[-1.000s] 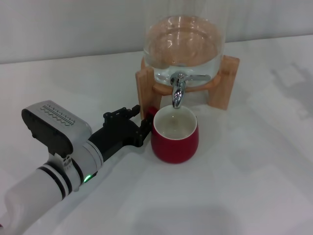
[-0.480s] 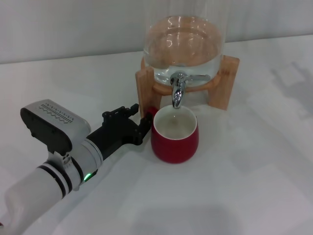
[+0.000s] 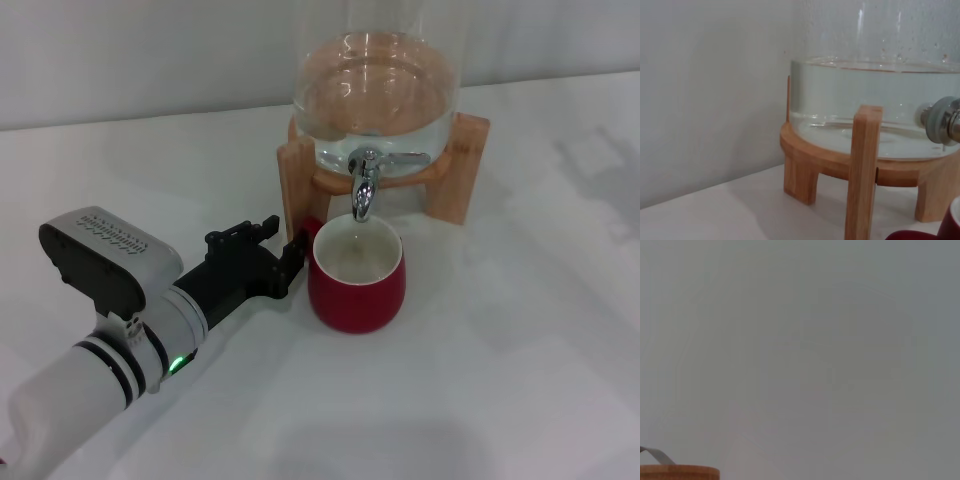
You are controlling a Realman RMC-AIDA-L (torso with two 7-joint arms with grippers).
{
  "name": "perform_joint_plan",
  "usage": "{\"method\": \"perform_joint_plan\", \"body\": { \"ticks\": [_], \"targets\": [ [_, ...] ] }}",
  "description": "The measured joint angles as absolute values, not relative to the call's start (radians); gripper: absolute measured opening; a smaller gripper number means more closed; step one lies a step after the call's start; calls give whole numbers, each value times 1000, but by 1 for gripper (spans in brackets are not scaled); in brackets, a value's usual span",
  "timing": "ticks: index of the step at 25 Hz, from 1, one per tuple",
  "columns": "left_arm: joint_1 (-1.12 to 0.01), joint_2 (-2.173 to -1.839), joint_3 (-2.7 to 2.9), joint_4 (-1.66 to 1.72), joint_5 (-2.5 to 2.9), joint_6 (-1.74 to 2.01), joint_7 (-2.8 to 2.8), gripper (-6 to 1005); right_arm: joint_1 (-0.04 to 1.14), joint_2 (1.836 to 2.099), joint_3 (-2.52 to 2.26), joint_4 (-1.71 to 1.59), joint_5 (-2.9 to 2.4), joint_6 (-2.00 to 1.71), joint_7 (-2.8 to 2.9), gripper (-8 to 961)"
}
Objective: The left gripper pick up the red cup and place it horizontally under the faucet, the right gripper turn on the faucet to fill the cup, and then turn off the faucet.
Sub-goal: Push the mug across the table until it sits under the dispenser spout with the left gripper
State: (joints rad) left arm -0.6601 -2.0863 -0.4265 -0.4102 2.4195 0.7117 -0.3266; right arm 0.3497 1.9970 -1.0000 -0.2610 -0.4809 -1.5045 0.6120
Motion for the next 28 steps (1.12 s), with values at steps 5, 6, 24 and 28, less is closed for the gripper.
{"method": "perform_joint_plan", "body": {
  "ticks": [5, 6, 24, 28],
  "targets": [
    [-660, -2086, -426, -420, 2420, 710, -323, 437, 350, 1997, -1000, -261, -480, -1504, 612, 708],
    [-660, -2086, -426, -421, 2420, 710, -323, 439, 350, 1997, -1000, -261, -480, -1504, 612, 708],
    [-632, -2086, -446, -421, 2413, 708, -318, 475, 350, 1994, -994, -260, -478, -1500, 612, 708],
    [-621, -2086, -464, -413, 2416, 708, -318, 483, 348, 1995, -986, -259, -478, -1498, 612, 708]
  ]
}}
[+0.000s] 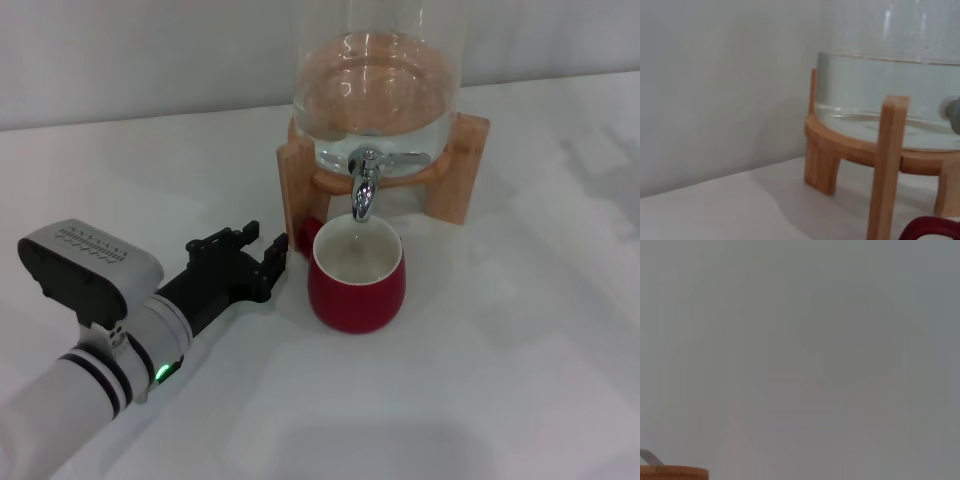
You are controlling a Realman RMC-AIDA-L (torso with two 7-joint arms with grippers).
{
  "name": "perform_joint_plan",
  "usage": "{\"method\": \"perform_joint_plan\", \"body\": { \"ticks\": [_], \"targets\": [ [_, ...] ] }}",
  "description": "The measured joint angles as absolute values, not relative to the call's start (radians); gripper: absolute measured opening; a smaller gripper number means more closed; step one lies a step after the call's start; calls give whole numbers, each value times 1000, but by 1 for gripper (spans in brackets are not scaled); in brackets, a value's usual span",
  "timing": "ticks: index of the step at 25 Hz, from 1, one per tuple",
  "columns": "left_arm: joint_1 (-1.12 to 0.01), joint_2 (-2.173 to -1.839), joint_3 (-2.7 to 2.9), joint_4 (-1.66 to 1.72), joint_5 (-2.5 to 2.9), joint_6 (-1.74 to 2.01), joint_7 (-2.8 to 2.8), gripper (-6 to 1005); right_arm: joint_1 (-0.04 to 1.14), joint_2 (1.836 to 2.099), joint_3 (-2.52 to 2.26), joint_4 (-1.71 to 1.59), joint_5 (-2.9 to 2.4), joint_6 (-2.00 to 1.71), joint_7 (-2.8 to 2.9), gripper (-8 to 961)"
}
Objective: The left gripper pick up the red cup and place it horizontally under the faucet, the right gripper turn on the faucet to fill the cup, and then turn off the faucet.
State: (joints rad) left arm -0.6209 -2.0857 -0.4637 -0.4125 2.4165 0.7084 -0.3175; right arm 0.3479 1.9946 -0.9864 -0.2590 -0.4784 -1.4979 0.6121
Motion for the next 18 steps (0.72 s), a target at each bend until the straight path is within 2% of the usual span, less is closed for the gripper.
{"method": "perform_joint_plan", "body": {
  "ticks": [18],
  "targets": [
    [-577, -2083, -562, -360, 2412, 709, -267, 520, 339, 1997, -986, -259, -479, -1494, 610, 708]
  ]
}}
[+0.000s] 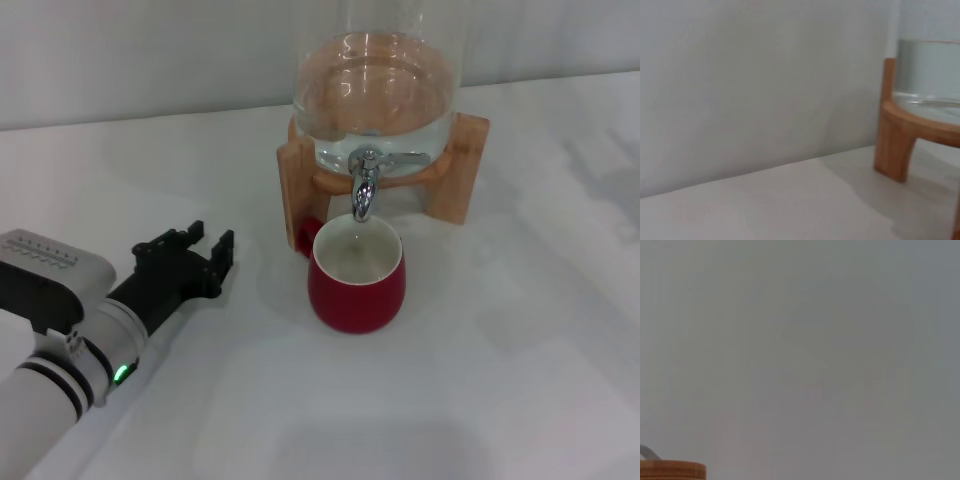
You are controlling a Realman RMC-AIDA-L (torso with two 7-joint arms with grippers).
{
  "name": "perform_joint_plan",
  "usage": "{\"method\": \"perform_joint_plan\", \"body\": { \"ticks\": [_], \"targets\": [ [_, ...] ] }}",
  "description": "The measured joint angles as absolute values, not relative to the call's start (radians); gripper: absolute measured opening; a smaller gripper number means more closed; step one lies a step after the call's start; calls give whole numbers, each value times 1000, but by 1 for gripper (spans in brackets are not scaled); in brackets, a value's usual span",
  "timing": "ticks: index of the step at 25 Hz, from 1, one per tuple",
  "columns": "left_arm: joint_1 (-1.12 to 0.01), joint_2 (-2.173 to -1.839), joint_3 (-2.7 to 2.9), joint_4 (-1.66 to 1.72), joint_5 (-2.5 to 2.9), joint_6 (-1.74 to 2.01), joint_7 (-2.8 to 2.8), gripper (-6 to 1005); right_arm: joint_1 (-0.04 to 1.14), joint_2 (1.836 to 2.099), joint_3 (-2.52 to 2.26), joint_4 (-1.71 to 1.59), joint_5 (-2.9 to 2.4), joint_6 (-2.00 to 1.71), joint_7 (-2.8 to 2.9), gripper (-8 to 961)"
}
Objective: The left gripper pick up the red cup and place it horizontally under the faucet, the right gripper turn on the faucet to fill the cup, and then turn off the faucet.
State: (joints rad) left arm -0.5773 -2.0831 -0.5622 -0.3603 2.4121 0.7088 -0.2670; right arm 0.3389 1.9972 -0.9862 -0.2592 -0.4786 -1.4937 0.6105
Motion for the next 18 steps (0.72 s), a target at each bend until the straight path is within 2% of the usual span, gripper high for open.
{"method": "perform_joint_plan", "body": {
  "ticks": [15, 18],
  "targets": [
    [-499, -2085, -841, -358, 2412, 771, -114, 550, 347, 1997, -986, -255, -479, -1479, 610, 709],
    [-466, -2084, -879, -356, 2410, 834, -97, 672, 343, 2001, -986, -252, -482, -1473, 610, 709]
  ]
}}
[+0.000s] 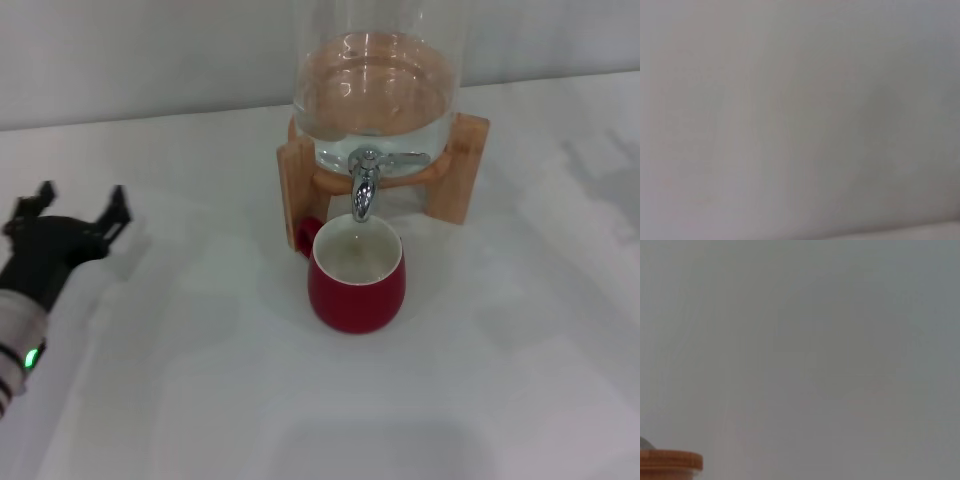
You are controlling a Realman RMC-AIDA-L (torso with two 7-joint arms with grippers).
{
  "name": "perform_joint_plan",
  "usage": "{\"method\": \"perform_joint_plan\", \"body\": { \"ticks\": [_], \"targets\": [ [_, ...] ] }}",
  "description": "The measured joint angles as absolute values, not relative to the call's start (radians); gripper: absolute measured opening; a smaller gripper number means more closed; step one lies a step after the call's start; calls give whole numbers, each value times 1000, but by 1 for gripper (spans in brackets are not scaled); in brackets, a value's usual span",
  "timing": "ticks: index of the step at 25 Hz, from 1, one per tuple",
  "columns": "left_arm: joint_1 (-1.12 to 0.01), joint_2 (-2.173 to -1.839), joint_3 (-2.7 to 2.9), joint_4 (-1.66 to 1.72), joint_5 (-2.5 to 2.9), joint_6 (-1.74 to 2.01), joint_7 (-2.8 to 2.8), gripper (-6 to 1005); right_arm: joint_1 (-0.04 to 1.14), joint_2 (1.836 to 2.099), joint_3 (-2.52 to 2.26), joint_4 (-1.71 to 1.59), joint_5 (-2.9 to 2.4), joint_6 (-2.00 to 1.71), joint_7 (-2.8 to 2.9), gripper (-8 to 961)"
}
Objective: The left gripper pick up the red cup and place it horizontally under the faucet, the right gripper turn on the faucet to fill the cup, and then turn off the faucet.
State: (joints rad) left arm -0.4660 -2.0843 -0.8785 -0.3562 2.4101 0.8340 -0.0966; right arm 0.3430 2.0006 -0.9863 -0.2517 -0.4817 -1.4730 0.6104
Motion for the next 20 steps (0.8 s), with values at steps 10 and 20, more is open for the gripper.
{"method": "perform_joint_plan", "body": {
  "ticks": [10, 20],
  "targets": [
    [-275, -2084, -944, -348, 2405, 1147, -67, 879, 329, 2008, -1075, -200, -491, -1573, 659, 709],
    [-183, -2089, -944, -306, 2405, 1293, -49, 879, 338, 2004, -1311, -201, -491, -1563, 757, 709]
  ]
}}
